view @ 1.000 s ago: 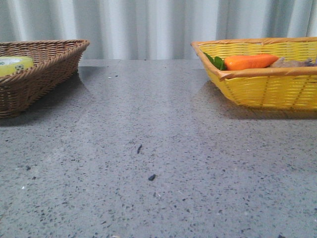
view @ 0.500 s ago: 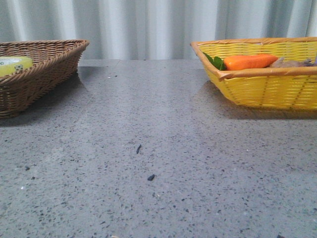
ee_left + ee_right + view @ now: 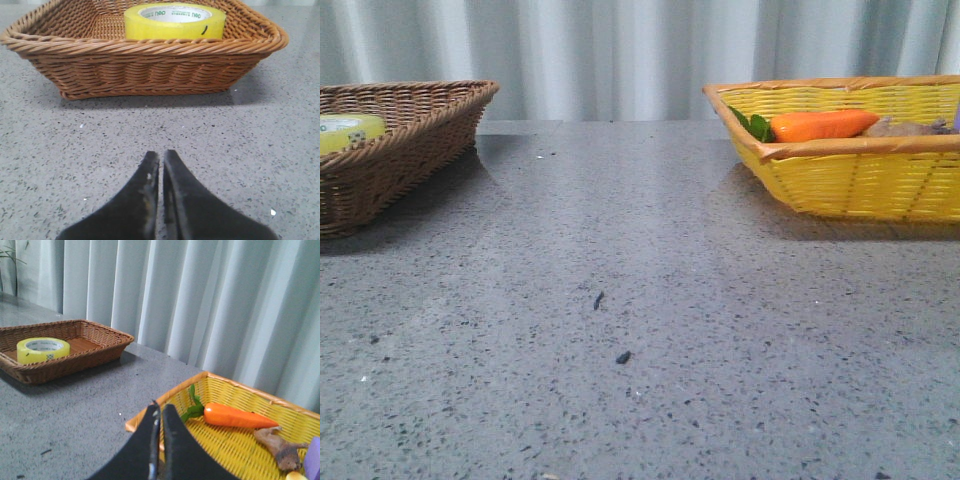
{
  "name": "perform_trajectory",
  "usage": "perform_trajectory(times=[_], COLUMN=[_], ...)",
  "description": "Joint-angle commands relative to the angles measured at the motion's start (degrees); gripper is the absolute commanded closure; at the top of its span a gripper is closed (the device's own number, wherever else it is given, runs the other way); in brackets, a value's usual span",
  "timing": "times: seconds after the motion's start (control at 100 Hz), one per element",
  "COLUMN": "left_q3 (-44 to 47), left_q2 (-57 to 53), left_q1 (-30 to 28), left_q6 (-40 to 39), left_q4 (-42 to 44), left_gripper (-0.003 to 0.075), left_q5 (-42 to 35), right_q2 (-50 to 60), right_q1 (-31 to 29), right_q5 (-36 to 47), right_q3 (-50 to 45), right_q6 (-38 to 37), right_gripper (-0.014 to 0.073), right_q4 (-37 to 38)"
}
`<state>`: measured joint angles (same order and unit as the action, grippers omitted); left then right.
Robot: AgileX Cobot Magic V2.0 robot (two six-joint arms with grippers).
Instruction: Transfer tape with both arms
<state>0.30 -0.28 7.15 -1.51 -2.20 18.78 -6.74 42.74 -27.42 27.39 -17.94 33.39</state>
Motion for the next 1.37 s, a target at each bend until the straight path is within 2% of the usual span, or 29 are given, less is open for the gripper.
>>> perform_trajectory(times=[0.0,0.06,0.14,0.25,0.36,0.43,0.49,0.55,0.66,0.86,1.0,1.36], left_q3=[0.38,0.38,0.38,0.38,0.38,0.38,0.38,0.38,0.38,0.38,0.38,0.38], left_q2=[-1.67,-1.67,-1.67,-1.67,-1.67,-1.67,-1.67,-1.67,-1.67,-1.67,-1.67,-1.57], left_q1=[-0.07,-0.07,-0.07,-0.07,-0.07,-0.07,-0.07,-0.07,-0.07,-0.07,-0.07,-0.07], left_q6=[-0.4,-0.4,-0.4,-0.4,-0.4,-0.4,-0.4,-0.4,-0.4,-0.4,-0.4,-0.4], left_q4=[-0.11,-0.11,-0.11,-0.11,-0.11,-0.11,-0.11,-0.11,-0.11,-0.11,-0.11,-0.33], left_gripper=[0.0741,0.0741,0.0741,0.0741,0.0741,0.0741,0.0741,0.0741,0.0741,0.0741,0.0741,0.0741], left_q5=[-3.31,-3.31,-3.31,-3.31,-3.31,-3.31,-3.31,-3.31,-3.31,-3.31,-3.31,-3.31], right_q2=[-0.56,-0.46,-0.46,-0.46,-0.46,-0.17,1.03,2.38,3.29,3.99,8.81,8.45], right_q1=[-1.37,-4.59,-10.77,-22.12,-31.43,-35.14,-36.43,-36.96,-37.18,-37.18,-37.31,-37.42], right_q5=[1.26,-2.49,-0.3,9.48,23.69,27.74,26.84,19.3,11.84,11.93,9.94,11.64], right_q3=[-0.63,-2.55,-6.9,-14.01,-22.95,-27.13,-29.44,-29.31,-29.31,-29.41,-29.41,-29.41], right_q6=[0.2,0.08,0.08,0.08,0.08,0.08,0.08,0.08,0.08,0.2,0.35,0.35], right_gripper=[0.0635,0.0635,0.0635,0.0636,0.0637,0.0637,0.0637,0.0637,0.0637,0.0637,0.0637,0.0637], right_q4=[2.53,2.86,-2.05,-10.7,-13.83,-14.95,-16.44,-20.5,-23.08,-23.08,-21.98,-21.98])
